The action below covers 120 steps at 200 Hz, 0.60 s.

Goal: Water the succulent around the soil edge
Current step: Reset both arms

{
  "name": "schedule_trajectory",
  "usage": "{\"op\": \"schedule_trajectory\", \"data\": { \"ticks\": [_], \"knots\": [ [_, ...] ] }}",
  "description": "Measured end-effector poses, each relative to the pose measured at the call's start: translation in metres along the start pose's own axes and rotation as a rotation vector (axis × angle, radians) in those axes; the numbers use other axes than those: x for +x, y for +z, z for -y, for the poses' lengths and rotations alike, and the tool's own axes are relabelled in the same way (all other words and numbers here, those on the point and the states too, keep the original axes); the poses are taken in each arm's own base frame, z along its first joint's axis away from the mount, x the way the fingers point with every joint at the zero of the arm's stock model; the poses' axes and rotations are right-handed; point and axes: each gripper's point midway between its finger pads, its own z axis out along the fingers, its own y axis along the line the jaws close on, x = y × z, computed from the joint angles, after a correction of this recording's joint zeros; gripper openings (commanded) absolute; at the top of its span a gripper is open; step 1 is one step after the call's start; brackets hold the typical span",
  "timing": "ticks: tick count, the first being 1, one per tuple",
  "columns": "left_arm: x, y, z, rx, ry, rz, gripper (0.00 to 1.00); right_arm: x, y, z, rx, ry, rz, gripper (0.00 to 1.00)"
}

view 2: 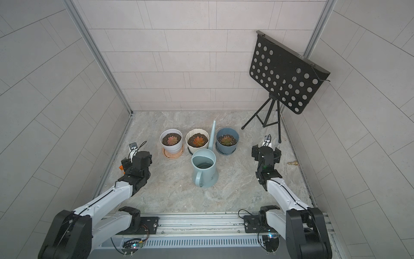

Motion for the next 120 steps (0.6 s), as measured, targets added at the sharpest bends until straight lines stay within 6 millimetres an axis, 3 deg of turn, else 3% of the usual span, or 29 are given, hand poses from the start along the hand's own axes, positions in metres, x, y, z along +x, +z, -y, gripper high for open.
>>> {"op": "schedule_trajectory", "data": {
  "ticks": [44,82,108,120],
  "knots": [
    [0.013,0.026,0.031,0.064,0.111,0.003,0.88,0.007,0.009,-0.005,-0.001,0.011,-0.012,1.0],
    [0.002,0.047,0.055,0.165,0.065,0.051,0.87,0.02,0.022,-0.03,-0.012,-0.014,-0.016,1.0],
    [0.025,0.061,0.063,0.211,0.079,0.0,0.88,0.034,0.03,-0.038,-0.006,-0.072,-0.018,1.0],
    [0.023,0.064,0.062,0.23,0.064,-0.01,0.89,0.036,0.035,-0.036,-0.001,-0.063,-0.013,1.0]
  ]
}}
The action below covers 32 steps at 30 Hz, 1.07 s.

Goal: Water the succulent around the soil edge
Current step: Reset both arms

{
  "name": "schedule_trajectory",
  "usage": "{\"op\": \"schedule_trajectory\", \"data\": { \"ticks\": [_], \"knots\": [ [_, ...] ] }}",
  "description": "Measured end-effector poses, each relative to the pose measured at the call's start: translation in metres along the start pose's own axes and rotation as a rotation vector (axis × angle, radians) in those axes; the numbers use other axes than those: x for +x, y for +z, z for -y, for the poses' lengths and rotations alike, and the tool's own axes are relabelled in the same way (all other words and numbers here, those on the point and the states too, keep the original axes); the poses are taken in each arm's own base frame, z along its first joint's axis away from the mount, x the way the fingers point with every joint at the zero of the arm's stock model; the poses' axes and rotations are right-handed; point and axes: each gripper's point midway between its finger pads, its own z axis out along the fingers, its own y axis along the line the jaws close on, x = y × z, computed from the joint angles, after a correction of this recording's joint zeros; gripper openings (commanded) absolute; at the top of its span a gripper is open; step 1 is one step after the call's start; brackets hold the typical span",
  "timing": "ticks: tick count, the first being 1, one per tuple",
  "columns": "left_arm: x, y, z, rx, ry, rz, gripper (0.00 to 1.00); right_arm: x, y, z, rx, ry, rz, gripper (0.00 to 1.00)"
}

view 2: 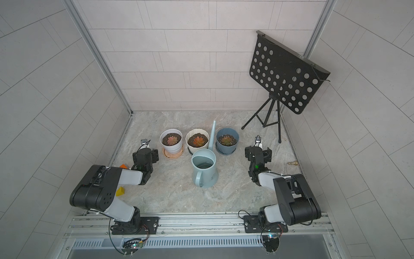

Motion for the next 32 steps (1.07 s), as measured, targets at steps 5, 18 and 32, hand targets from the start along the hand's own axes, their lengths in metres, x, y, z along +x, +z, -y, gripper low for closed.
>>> {"op": "schedule_trajectory", "data": {
  "ticks": [5,18,32],
  "knots": [
    [-0.018,0.006,0.004,0.042,-0.039,0.027,1.0,0.018,0.016,-0.007,-0.025,0.0,0.011,1.0],
    [-0.015,0.005,0.009,0.08,-0.037,0.009,1.0,0.002,0.014,-0.007,-0.037,0.032,0.086,1.0],
    [-0.015,0.005,0.01,0.086,-0.038,0.009,1.0,0.001,0.014,-0.005,-0.022,0.037,0.093,1.0]
  ]
}}
